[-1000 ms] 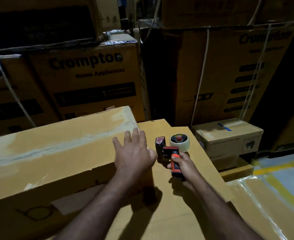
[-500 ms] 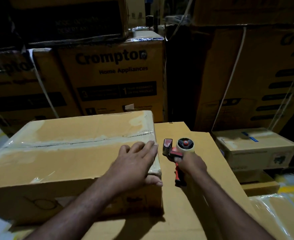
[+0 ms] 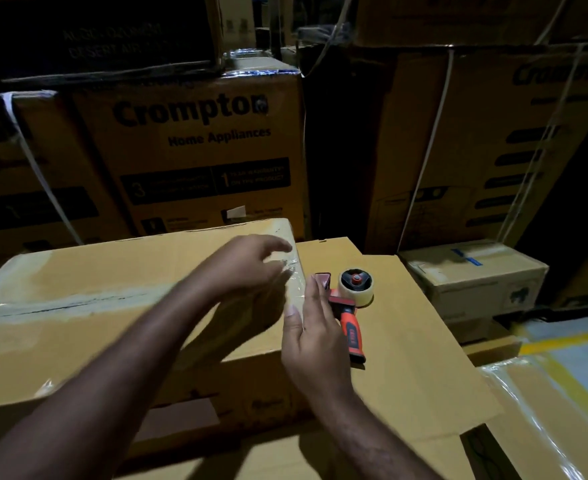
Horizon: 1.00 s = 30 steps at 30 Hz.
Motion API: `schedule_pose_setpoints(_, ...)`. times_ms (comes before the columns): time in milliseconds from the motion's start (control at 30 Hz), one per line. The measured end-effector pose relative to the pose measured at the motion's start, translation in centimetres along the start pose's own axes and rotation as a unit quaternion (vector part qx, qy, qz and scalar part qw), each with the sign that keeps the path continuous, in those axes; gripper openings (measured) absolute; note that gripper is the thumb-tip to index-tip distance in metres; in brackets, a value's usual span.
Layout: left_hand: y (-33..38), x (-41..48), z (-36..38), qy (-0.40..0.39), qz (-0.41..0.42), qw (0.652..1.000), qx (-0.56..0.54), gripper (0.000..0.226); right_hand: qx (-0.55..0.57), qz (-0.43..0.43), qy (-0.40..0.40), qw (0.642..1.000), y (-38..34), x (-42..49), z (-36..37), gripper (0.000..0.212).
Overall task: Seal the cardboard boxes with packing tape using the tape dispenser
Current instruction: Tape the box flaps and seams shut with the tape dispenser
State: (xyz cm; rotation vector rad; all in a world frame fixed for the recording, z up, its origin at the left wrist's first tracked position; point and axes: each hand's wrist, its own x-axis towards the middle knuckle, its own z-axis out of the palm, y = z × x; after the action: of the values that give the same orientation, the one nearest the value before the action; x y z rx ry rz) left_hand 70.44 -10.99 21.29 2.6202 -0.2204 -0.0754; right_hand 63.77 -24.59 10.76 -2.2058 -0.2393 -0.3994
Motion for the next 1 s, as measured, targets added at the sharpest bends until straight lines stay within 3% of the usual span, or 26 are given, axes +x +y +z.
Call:
schedule_pose_setpoints(67,0.5,2.9,2.3,-0.033,0.025,0.990,0.134,0.060,-0.010,0.000,-0.008,1.000,0.0,-0.1,0.0,0.075)
schedule_pose_setpoints(133,-0.2,5.7,4.5,-0.070,0.000,0.977,0.199,0.077,0.002,0.025,-0.022,0.999,-0.2,-0.1,-0.2,0.075)
schedule_pose_setpoints(233,-1.0,9.1,5.2,-0.023,-0.103,0.976,0.190,0.092,0.002,0.053,-0.043,0.998,-0.9,-0.3,-0.6,0.067)
schedule_pose_setpoints(333,-1.4,12.0,5.4,0.005,-0.145,0.972,0.186,0.094,-0.031,0.066,-0.057,0.996,-1.2,-0.3,-1.2,0.060)
schedule_pose_setpoints(400,-1.9,13.7,4.9,0.014,-0.142,0.975,0.169,0.084,-0.053,0.071,-0.072,0.993,-1.6,-0.2,-1.7,0.057)
schedule_pose_setpoints(533,-3.5,16.2,3.7,0.050,-0.100,0.980,0.162,0.042,-0.126,0.074,-0.106,0.984,-2.4,0.6,-2.5,0.056)
schedule_pose_setpoints(700,-5.0,17.7,4.0,0.115,-0.056,0.975,0.183,0.032,-0.200,0.088,-0.144,0.965,-2.8,3.7,-2.2,0.050)
schedule_pose_setpoints(833,-5.5,17.9,4.3,0.138,-0.026,0.975,0.172,0.026,-0.209,0.120,-0.135,0.961,-2.4,8.3,-0.7,0.017)
schedule_pose_setpoints(1000,-5.8,18.7,4.4,0.115,0.001,0.983,0.145,0.020,-0.195,0.171,-0.133,0.957,-1.7,15.9,2.0,0.010)
